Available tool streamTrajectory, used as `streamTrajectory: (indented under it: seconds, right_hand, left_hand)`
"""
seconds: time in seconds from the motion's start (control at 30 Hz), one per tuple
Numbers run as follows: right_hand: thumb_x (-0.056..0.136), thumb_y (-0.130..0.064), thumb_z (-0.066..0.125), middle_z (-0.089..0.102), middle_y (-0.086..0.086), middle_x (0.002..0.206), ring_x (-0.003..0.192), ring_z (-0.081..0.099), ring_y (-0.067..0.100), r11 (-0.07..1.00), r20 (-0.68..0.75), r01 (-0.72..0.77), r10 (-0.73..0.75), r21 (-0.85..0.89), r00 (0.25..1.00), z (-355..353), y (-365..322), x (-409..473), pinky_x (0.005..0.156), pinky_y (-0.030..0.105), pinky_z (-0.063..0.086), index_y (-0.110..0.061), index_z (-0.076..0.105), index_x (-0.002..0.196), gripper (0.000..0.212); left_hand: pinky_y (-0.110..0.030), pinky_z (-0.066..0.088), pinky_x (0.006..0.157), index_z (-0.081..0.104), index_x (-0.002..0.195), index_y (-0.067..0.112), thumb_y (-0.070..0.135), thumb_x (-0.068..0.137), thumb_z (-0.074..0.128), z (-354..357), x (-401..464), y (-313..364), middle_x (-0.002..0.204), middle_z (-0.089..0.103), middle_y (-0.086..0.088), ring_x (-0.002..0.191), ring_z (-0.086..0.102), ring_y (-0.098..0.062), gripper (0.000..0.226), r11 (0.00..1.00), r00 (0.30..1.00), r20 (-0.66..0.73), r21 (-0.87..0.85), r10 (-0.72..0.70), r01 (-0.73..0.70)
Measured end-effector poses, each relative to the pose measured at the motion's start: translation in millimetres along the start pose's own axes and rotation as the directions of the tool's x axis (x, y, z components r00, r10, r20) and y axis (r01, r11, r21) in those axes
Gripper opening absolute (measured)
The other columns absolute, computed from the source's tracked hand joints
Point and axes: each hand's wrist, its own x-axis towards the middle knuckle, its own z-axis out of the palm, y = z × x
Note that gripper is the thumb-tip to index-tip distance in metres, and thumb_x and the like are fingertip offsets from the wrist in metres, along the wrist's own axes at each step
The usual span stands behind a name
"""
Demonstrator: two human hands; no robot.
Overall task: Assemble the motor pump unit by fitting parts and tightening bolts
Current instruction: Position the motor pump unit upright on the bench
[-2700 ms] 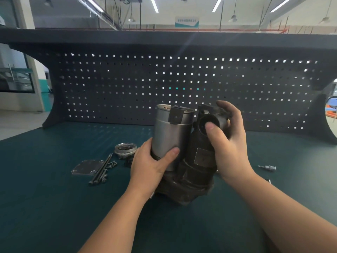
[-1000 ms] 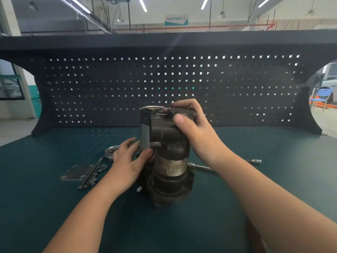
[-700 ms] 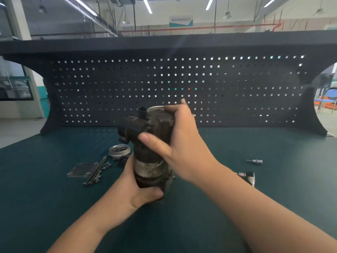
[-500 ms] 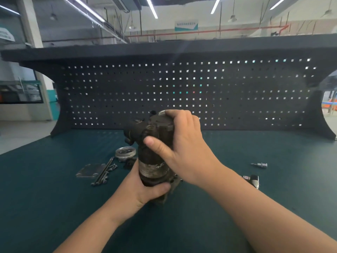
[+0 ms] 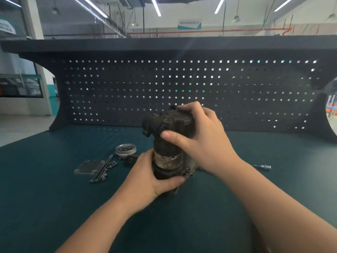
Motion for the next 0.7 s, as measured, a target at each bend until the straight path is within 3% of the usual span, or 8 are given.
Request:
streamTrajectory:
  seconds: [0.1,0.23,0.33,0.43,0.5,0.57,0.63,0.7]
  right_hand:
    - [0.062,-0.082,0.054,0.03,-0.037,0.092,0.091,0.019,-0.005,0.999,-0.044,0.034,-0.036,-0.037,0.998,7,-4,6,0.094,0.036,0.026,-0.048,0.04,0.109,0.06]
    - [0.06,-0.088,0.046,0.046,-0.027,0.093,0.116,0.033,0.01,0.995,0.001,-0.006,0.006,-0.1,1.0,18,-11,20,0.087,0.037,0.019,-0.044,0.04,0.104,0.063]
    - [0.058,-0.089,0.044,0.056,-0.02,0.096,0.108,0.034,0.014,0.992,0.003,-0.02,0.02,-0.125,1.0,24,-15,29,0.08,0.038,0.015,-0.04,0.039,0.098,0.064]
    - [0.064,-0.079,0.059,0.055,-0.035,0.089,0.098,0.024,0.003,1.0,-0.028,0.013,-0.014,-0.015,1.0,18,-10,33,0.085,0.038,0.016,-0.035,0.05,0.093,0.055]
    - [0.062,-0.072,0.068,0.049,-0.049,0.094,0.108,0.026,-0.001,0.997,-0.02,0.049,-0.048,0.06,0.999,10,-5,32,0.099,0.038,0.019,-0.036,0.054,0.087,0.046]
    - [0.058,-0.07,0.07,0.057,-0.039,0.1,0.119,0.041,0.002,0.993,0.018,0.085,-0.087,0.086,0.996,5,-5,31,0.108,0.044,0.025,-0.037,0.049,0.082,0.046]
    - [0.058,-0.069,0.071,0.066,-0.025,0.099,0.106,0.059,0.005,0.988,0.051,0.096,-0.102,0.122,0.993,5,-7,33,0.104,0.05,0.036,-0.032,0.049,0.085,0.051]
    - [0.059,-0.068,0.072,0.069,-0.021,0.098,0.098,0.063,0.006,0.987,0.062,0.088,-0.098,0.137,0.993,5,-7,35,0.102,0.049,0.039,-0.034,0.052,0.095,0.053]
  left_hand:
    - [-0.012,0.04,0.085,0.045,0.127,0.034,0.059,0.055,0.081,12,-10,-3,0.122,0.056,0.019,0.111,0.053,0.002,0.084,0.998,0.989,-0.131,-0.002,-0.069,0.069]
    - [-0.018,0.04,0.085,0.036,0.134,0.03,0.043,0.056,0.089,23,-8,-6,0.119,0.054,0.015,0.103,0.051,-0.005,0.095,0.982,0.964,-0.234,0.104,-0.128,0.156]
    - [-0.008,0.04,0.066,0.045,0.124,0.031,0.042,0.059,0.086,17,-3,-18,0.1,0.059,0.022,0.083,0.053,0.004,0.077,0.979,0.959,-0.251,0.121,-0.132,0.166]
    - [-0.002,0.037,0.061,0.055,0.111,0.037,0.054,0.054,0.082,2,3,-28,0.09,0.06,0.028,0.081,0.054,0.009,0.066,0.971,0.969,-0.207,0.164,-0.137,0.172]
    - [-0.003,0.04,0.07,0.056,0.108,0.039,0.064,0.048,0.079,-8,8,-33,0.09,0.061,0.031,0.089,0.056,0.007,0.068,0.964,0.979,-0.159,0.216,-0.124,0.157]
    - [-0.021,0.048,0.092,0.058,0.112,0.038,0.069,0.044,0.075,-13,12,-37,0.105,0.065,0.027,0.111,0.056,-0.006,0.077,0.964,0.989,-0.109,0.233,-0.101,0.124]
    - [-0.032,0.047,0.099,0.059,0.113,0.036,0.071,0.041,0.071,-15,14,-38,0.109,0.066,0.022,0.115,0.055,-0.011,0.081,0.964,0.993,-0.097,0.25,-0.067,0.089]
    - [-0.027,0.049,0.095,0.061,0.109,0.036,0.071,0.041,0.071,-14,13,-39,0.106,0.068,0.021,0.109,0.058,-0.006,0.078,0.972,0.993,-0.11,0.226,-0.04,0.065]
